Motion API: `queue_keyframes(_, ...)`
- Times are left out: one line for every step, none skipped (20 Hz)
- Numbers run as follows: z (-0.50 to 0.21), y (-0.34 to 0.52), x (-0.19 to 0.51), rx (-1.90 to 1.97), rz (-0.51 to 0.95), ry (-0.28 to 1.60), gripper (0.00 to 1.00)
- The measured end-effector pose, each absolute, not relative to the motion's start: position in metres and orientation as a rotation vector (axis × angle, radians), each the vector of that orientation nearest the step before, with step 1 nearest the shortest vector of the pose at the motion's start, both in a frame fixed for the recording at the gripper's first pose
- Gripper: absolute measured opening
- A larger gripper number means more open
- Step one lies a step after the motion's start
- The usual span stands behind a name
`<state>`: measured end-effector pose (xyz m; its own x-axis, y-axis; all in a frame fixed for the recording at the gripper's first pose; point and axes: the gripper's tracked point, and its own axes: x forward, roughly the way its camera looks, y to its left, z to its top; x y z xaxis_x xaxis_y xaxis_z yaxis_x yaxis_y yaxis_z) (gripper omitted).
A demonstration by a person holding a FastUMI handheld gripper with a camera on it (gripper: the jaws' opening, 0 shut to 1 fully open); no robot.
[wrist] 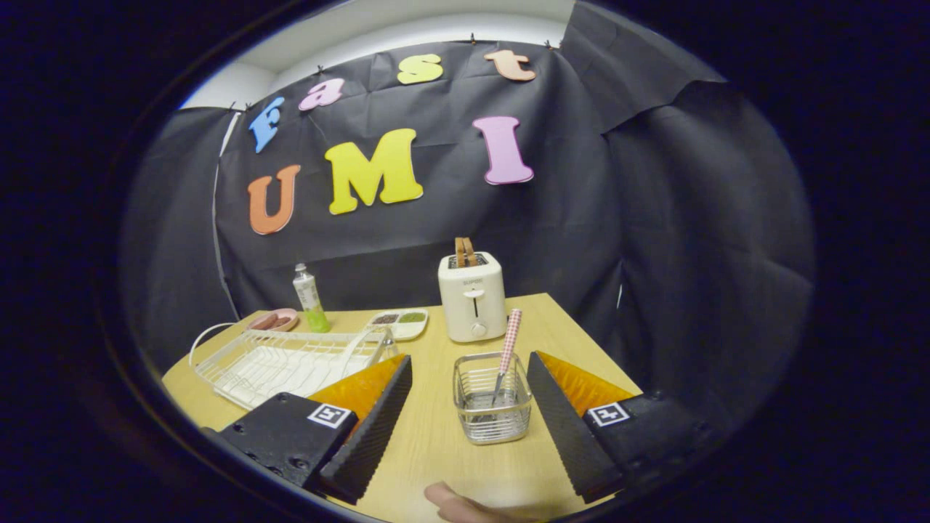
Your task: Take the plate from the dish rack, then take the spoon from the basket and place it into the plate.
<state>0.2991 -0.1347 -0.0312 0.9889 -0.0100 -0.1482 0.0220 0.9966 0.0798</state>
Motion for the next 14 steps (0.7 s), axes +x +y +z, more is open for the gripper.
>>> queue_keyframes(-0.037,-0.137,0.313,0.062,-0.015,0.171,1.0)
queue_keyframes(-0.039,-0.141,0.324,0.049,-0.021,0.185,1.0)
queue_keyframes(-0.042,-0.142,0.334,0.045,-0.016,0.208,1.0)
queue_keyframes(-0.044,-0.147,0.344,0.042,-0.024,0.23,1.0)
queue_keyframes(-0.045,-0.152,0.353,0.053,-0.024,0.243,1.0)
queue_keyframes(-0.045,-0.155,0.365,0.074,-0.029,0.254,1.0)
queue_keyframes(-0.043,-0.154,0.375,0.091,-0.013,0.258,0.99)
queue_keyframes(-0.038,-0.155,0.386,0.115,-0.003,0.242,0.96)
queue_keyframes(-0.039,-0.157,0.396,0.114,-0.017,0.256,0.83)
queue_keyframes(-0.04,-0.159,0.404,0.12,-0.019,0.278,0.73)
queue_keyframes(-0.047,-0.155,0.407,0.133,-0.017,0.31,0.64)
queue_keyframes(-0.051,-0.155,0.413,0.139,-0.019,0.325,0.6)
queue_keyframes(-0.051,-0.155,0.418,0.146,-0.026,0.319,0.53)
queue_keyframes(-0.05,-0.154,0.422,0.145,-0.028,0.316,0.48)
